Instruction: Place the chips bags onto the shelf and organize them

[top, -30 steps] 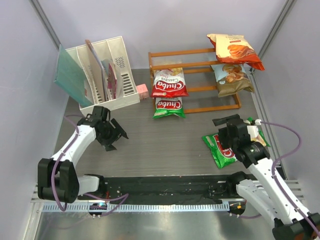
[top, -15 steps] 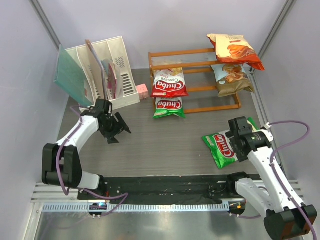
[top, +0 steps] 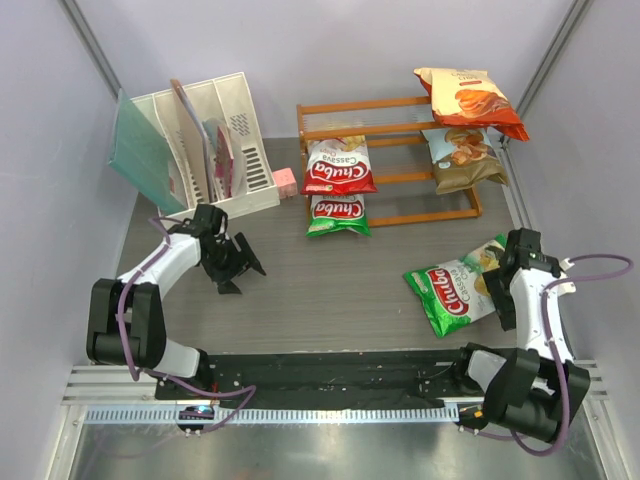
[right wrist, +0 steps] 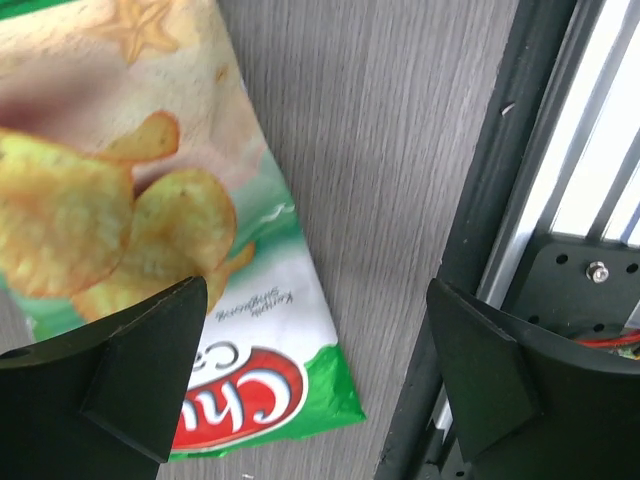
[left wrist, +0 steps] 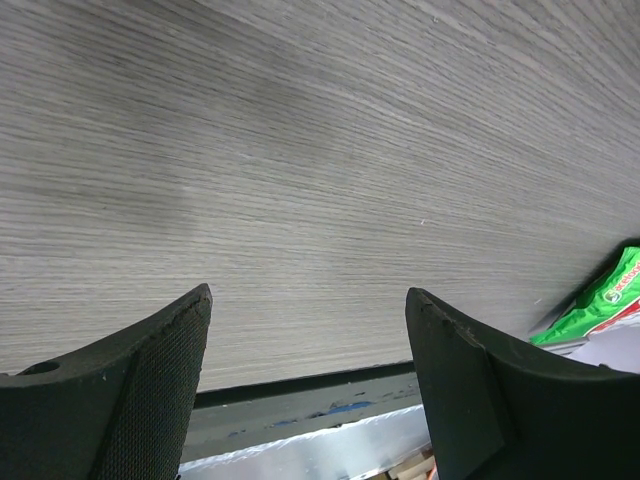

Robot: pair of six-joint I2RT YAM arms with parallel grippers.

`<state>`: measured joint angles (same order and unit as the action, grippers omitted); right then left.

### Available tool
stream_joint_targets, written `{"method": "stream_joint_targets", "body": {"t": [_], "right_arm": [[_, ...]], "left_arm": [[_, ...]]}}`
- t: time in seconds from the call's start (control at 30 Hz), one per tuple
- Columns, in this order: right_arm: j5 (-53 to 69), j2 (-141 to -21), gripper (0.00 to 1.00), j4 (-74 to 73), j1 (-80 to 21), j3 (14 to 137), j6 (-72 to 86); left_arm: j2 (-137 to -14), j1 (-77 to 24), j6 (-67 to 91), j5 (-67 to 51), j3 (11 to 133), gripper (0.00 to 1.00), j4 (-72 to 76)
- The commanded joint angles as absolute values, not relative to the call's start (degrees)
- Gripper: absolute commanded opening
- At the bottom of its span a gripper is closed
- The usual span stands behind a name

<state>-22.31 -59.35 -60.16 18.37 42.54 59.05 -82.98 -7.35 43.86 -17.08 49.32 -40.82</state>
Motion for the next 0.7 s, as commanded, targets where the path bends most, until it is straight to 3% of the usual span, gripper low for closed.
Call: {"method": "stream_joint_targets", "body": {"t": [0.0, 0.43, 0.47, 0.53, 0.57, 0.67], "right_arm": [[-13.73, -62.22, 0.97, -51.08, 22.5, 40.87, 48.27], [-7.56, -58.98, 0.93, -42.46, 21.97, 32.7, 47.37], [-7.3, -58.71, 0.89, -42.19, 21.62, 32.35, 47.2], [-6.77, -58.19, 0.72, -42.19, 21.27, 31.47, 47.2], [-5.64, -58.01, 0.58, -42.1, 20.92, 31.03, 47.72], [-4.75, -58.36, 0.35, -43.41, 20.92, 30.06, 48.69]], "left_arm": [[-83.32, -7.03, 41.84, -19.16, 50.62, 0.78, -39.81], [-86.31, -6.94, 41.84, -26.45, 52.64, 0.72, -34.81], [-86.57, -7.03, 41.84, -26.72, 52.82, 0.71, -34.89], [-86.83, -7.03, 42.36, -27.51, 53.26, 0.7, -34.54], [-87.01, -7.03, 42.71, -27.77, 53.26, 0.69, -34.45], [-87.01, -7.03, 42.63, -27.95, 53.96, 0.63, -34.63]]}}
